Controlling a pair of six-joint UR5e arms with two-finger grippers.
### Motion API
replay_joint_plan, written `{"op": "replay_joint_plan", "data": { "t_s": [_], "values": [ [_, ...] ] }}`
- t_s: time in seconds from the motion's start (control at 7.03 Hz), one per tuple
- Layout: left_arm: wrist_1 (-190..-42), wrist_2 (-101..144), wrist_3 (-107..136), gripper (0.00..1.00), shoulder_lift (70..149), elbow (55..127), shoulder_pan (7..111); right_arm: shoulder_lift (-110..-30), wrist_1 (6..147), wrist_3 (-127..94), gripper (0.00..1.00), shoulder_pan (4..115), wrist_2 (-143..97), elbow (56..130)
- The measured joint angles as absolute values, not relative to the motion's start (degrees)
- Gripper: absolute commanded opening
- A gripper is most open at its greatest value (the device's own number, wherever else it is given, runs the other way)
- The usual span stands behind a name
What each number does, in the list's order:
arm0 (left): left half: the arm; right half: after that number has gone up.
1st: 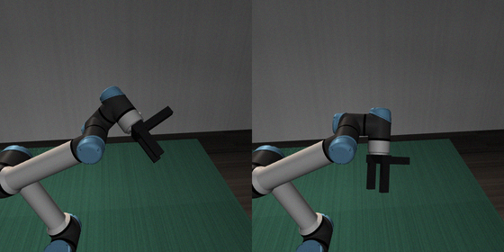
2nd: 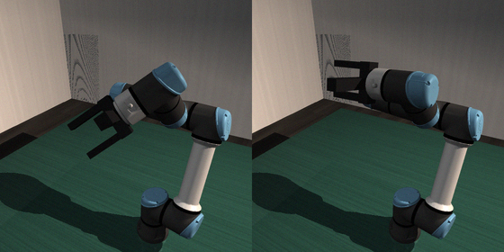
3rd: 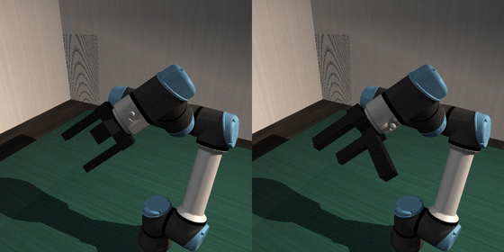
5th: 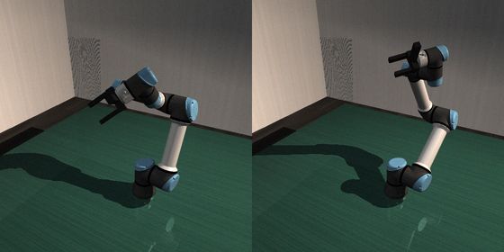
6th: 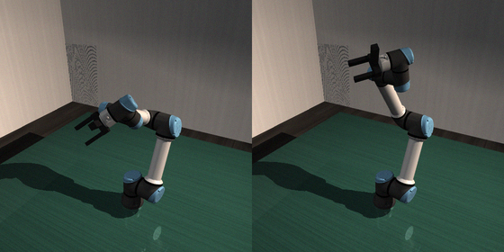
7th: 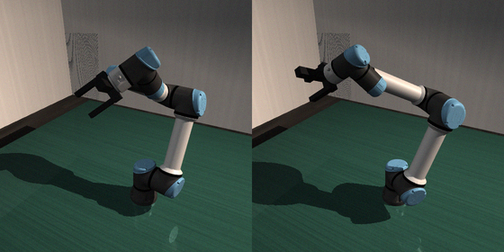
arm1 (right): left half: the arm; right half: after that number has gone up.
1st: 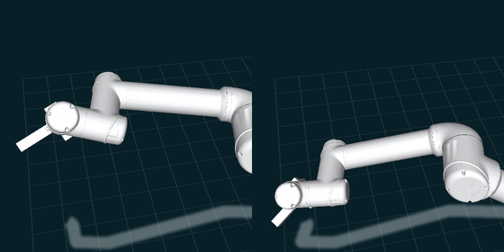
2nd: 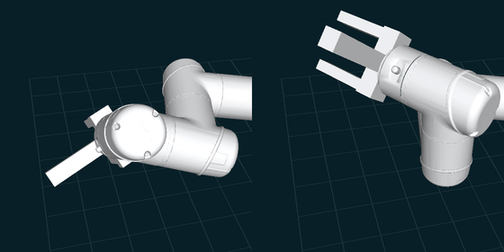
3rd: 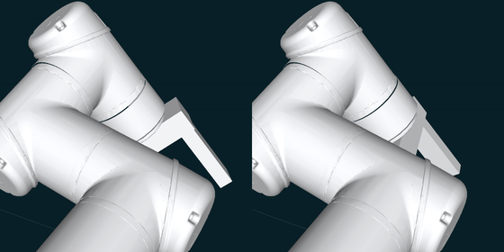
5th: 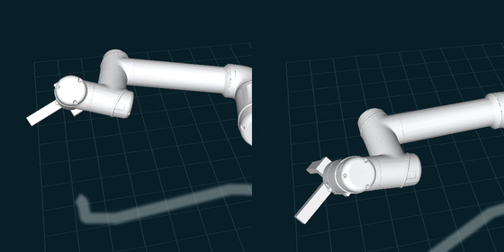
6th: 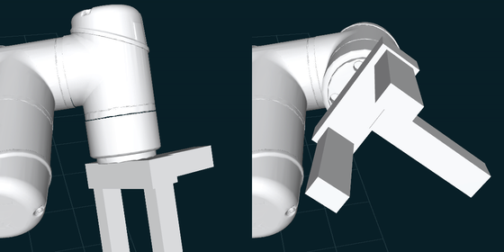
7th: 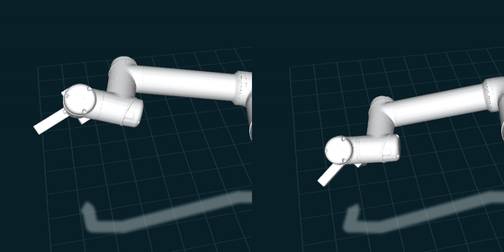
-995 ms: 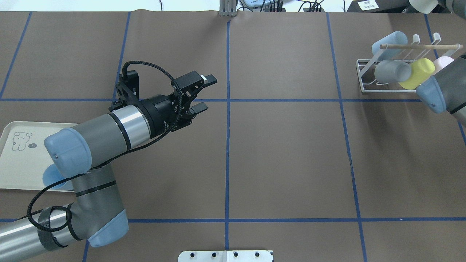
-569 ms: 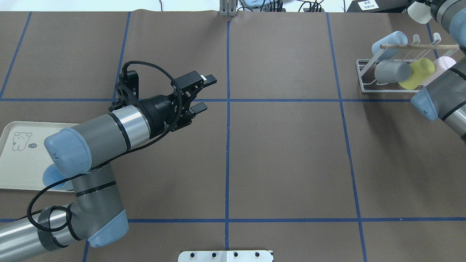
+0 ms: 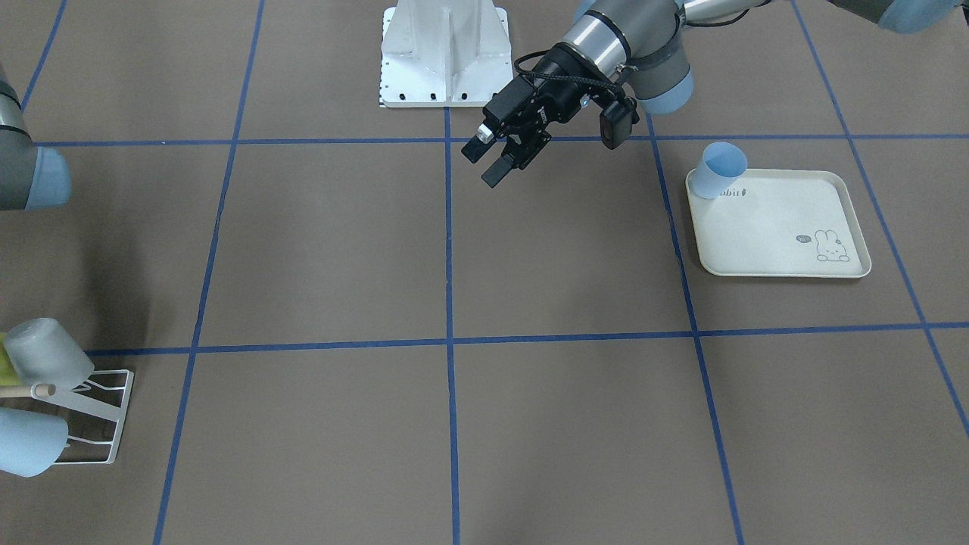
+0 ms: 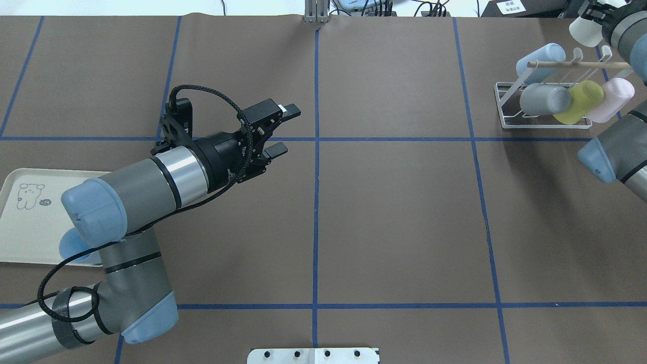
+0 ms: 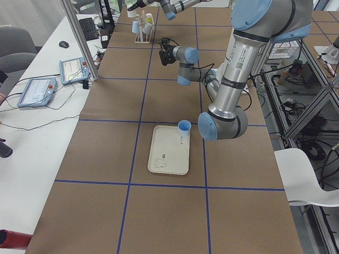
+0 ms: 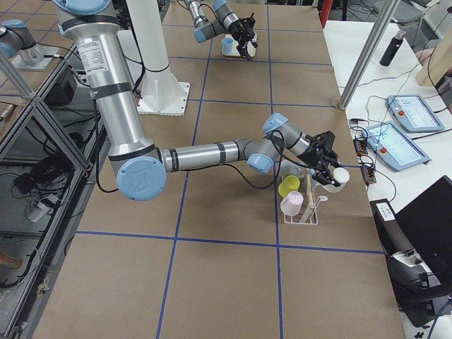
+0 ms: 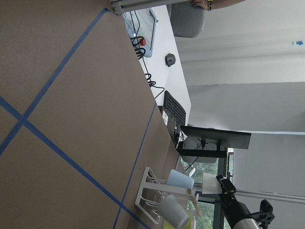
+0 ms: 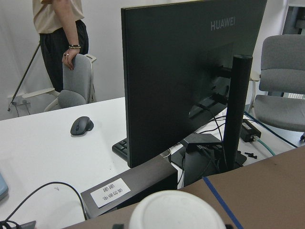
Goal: Transfer IKEA cup to right arm and place on rack
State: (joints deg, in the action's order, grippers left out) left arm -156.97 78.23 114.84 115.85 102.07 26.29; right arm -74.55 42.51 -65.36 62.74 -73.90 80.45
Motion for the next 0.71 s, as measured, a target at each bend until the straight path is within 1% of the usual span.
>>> {"op": "replay_joint_plan", "data": {
  "t_s": [0.71],
  "values": [
    [-156.99,78.21,114.79,0.99,115.68,102.32,26.35,-77.34,40.63,-65.28,0.29,60.96,-73.04,81.41]
  ]
}}
